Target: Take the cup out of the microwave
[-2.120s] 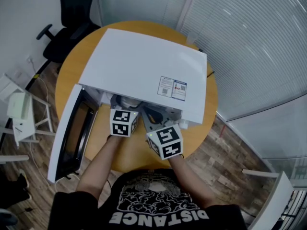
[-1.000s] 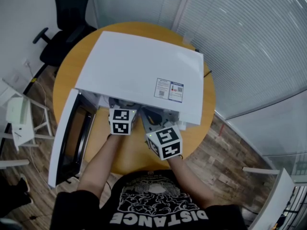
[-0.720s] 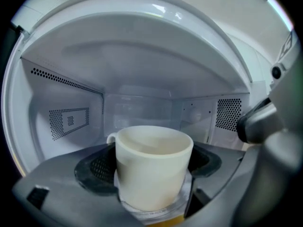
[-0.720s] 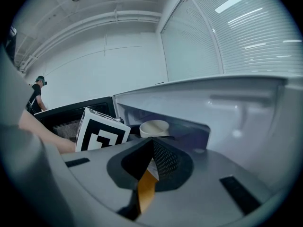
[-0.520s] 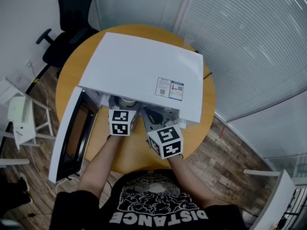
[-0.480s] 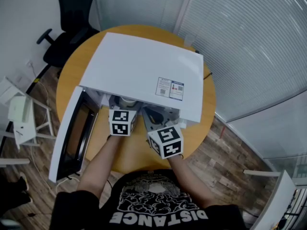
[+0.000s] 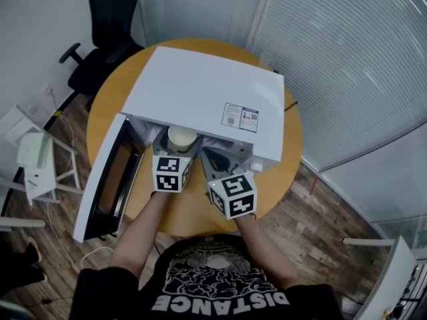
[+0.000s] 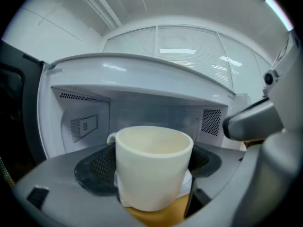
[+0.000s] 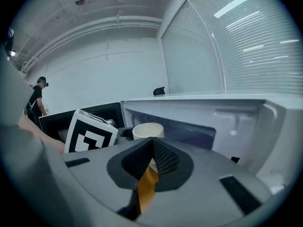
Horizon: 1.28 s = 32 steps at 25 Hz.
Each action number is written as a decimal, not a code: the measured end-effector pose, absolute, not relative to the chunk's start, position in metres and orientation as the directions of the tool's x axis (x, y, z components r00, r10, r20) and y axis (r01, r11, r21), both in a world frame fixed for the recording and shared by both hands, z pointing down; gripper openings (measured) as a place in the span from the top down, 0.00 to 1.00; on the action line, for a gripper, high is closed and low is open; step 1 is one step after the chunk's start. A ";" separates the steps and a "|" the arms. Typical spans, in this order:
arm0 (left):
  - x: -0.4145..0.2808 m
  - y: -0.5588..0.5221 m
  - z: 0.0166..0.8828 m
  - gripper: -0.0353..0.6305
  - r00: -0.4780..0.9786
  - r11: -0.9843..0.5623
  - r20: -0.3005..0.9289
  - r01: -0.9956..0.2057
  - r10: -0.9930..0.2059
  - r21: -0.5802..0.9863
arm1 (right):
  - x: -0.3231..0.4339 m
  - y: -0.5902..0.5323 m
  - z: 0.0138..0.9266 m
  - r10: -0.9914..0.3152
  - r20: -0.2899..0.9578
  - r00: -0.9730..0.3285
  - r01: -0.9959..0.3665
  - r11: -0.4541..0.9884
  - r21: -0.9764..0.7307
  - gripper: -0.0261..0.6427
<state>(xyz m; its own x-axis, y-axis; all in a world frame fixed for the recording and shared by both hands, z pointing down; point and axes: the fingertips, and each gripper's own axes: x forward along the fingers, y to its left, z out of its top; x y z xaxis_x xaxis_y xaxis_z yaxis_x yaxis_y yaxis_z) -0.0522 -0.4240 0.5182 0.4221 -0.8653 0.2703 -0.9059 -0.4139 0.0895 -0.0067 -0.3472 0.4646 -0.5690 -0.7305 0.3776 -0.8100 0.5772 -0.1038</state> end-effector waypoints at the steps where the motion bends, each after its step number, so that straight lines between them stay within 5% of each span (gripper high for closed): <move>1: -0.053 -0.421 0.517 0.28 0.424 -0.416 0.271 -0.905 -0.864 0.088 | -0.008 -0.345 0.463 -0.733 0.374 -0.569 -0.811 0.576 -0.104 0.94; 32: -0.075 -0.312 0.486 0.28 0.460 -0.452 0.254 -0.887 -0.851 0.092 | -0.023 -0.267 0.447 -0.770 0.335 -0.543 -0.829 0.554 -0.070 0.94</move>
<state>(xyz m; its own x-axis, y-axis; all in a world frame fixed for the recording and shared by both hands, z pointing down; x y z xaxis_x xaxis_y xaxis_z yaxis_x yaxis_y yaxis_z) -0.0746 -0.3125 0.4864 0.4601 -0.8509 0.2536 -0.8871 -0.4522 0.0921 -0.0230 -0.2665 0.4468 -0.5432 -0.7700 0.3347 -0.8293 0.5544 -0.0702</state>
